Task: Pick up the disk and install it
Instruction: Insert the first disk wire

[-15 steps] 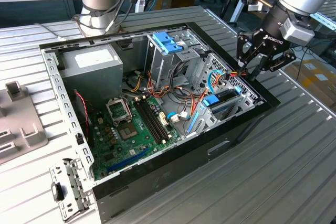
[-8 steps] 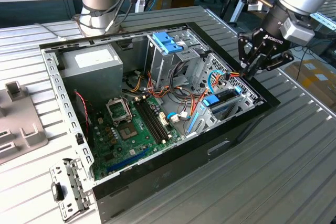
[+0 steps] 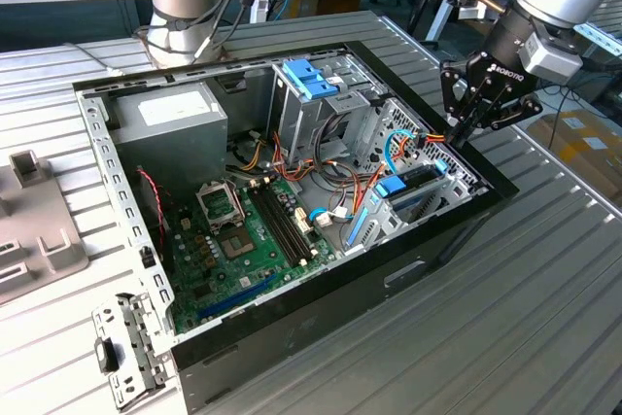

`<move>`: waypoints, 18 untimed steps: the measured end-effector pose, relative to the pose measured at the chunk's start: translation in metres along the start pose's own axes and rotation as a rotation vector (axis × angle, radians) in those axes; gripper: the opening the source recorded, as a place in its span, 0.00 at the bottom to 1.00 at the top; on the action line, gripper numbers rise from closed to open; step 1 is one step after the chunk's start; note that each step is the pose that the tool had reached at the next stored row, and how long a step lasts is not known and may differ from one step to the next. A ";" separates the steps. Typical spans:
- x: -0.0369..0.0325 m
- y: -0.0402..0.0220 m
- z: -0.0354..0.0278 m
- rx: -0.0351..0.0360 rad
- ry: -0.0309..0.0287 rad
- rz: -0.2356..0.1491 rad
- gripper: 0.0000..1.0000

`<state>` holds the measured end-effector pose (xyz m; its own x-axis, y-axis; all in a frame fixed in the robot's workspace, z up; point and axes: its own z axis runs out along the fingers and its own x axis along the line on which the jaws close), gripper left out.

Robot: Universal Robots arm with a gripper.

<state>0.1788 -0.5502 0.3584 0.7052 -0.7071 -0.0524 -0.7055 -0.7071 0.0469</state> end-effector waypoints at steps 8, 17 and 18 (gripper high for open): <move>0.0000 0.0000 0.0000 -0.0001 0.0001 -0.001 0.20; -0.0003 0.0003 -0.0047 0.0096 -0.0096 -0.003 0.20; -0.0004 0.0004 -0.0055 0.0109 -0.0110 -0.003 0.20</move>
<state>0.1787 -0.5502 0.3639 0.7065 -0.7049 -0.0635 -0.7042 -0.7091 0.0358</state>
